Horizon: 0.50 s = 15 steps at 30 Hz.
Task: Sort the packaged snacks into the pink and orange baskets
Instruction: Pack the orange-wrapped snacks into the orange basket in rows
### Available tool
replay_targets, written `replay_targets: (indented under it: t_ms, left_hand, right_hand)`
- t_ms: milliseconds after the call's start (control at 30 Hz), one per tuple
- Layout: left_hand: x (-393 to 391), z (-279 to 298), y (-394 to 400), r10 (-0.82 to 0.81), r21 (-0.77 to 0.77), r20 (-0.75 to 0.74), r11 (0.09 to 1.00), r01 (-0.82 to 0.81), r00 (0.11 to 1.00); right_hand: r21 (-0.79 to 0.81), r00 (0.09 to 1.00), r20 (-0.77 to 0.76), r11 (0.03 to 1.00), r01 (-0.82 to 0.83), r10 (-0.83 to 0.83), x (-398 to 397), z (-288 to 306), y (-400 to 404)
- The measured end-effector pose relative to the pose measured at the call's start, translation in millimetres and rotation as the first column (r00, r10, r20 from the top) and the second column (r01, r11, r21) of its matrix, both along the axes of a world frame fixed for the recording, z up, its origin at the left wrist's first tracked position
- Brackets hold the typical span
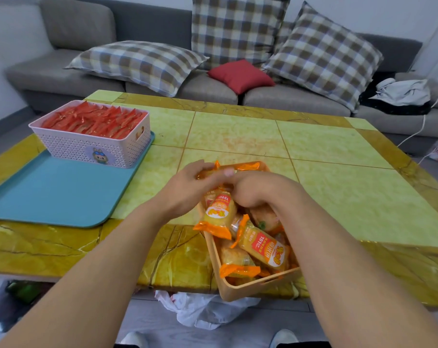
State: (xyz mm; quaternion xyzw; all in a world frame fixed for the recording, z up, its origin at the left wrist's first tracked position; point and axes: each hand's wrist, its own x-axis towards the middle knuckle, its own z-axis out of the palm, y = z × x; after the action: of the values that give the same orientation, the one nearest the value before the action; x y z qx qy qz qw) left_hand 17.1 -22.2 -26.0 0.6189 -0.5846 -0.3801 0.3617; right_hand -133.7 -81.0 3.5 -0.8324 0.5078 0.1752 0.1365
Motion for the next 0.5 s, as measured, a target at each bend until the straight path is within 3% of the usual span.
replay_targets:
  t_ms: [133,367,500]
  left_hand:
    - [2,-3,10,-0.178,0.143,0.150,0.977,0.157,0.973]
    - [-17,-3,16,-0.149,0.188,0.192,0.976,0.113,0.970]
    - [-16,-5,16,-0.143,0.188,0.188,0.976,0.108,0.972]
  right_hand:
    - [-0.013,0.999,0.046,1.000,0.027,-0.027,-3,4,-3]
    - [-0.107,0.956,0.278,0.986,0.128,-0.093,-5,3,-7]
    - [-0.173,0.837,0.533,0.953,0.251,-0.124,-12,12,-11]
